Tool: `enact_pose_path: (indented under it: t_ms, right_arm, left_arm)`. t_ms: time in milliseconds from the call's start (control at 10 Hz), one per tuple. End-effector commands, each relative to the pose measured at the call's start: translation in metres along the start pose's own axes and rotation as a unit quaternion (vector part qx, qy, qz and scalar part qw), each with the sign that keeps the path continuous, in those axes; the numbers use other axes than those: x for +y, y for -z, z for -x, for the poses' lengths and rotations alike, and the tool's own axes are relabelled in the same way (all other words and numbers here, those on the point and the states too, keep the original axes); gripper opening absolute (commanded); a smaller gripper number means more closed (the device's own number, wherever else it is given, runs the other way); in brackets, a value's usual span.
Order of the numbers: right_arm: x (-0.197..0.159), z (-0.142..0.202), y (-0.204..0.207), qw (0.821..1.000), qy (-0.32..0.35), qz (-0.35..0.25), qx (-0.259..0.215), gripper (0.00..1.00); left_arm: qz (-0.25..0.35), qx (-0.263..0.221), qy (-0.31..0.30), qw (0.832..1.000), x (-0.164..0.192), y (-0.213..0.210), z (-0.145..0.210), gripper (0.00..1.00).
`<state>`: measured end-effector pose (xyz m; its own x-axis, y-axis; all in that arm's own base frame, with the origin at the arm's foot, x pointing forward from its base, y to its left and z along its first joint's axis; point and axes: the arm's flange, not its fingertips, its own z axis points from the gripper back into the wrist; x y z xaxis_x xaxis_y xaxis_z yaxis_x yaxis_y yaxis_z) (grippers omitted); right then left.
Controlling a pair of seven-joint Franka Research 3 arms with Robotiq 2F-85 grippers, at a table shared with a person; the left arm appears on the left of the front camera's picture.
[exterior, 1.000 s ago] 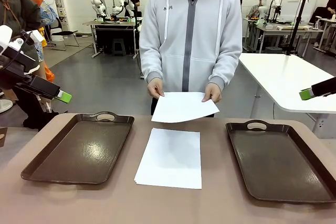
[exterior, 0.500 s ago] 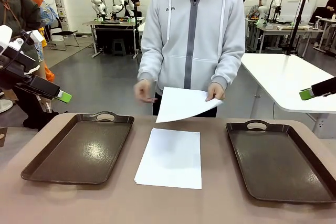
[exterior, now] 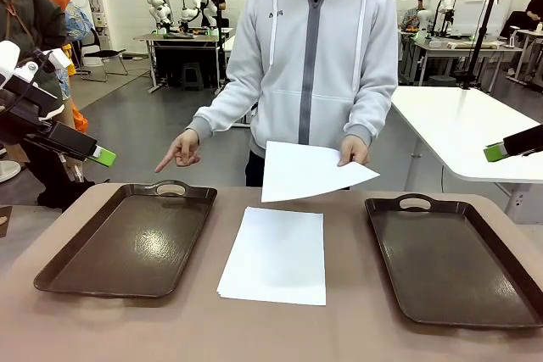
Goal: Sort the A4 documents.
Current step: Receive the A4 Paper.
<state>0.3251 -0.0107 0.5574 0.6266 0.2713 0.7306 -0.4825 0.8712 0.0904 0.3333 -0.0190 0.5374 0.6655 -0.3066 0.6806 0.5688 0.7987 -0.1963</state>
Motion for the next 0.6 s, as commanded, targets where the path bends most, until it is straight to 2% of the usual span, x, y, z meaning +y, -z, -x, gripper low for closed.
enact_pose_path:
  t_ms: [0, 500]
  right_arm:
    - [0.0001, 0.0000, 0.0002, 1.000, 0.000, -0.005, -0.002, 1.00]
    - [0.0001, 0.0000, 0.0002, 1.000, 0.000, -0.005, -0.002, 1.00]
  left_arm:
    - [0.000, -0.002, 0.003, 1.000, 0.0010, 0.0001, -0.0002, 1.00]
    - [0.000, -0.002, 0.003, 1.000, 0.0010, 0.0001, -0.0002, 1.00]
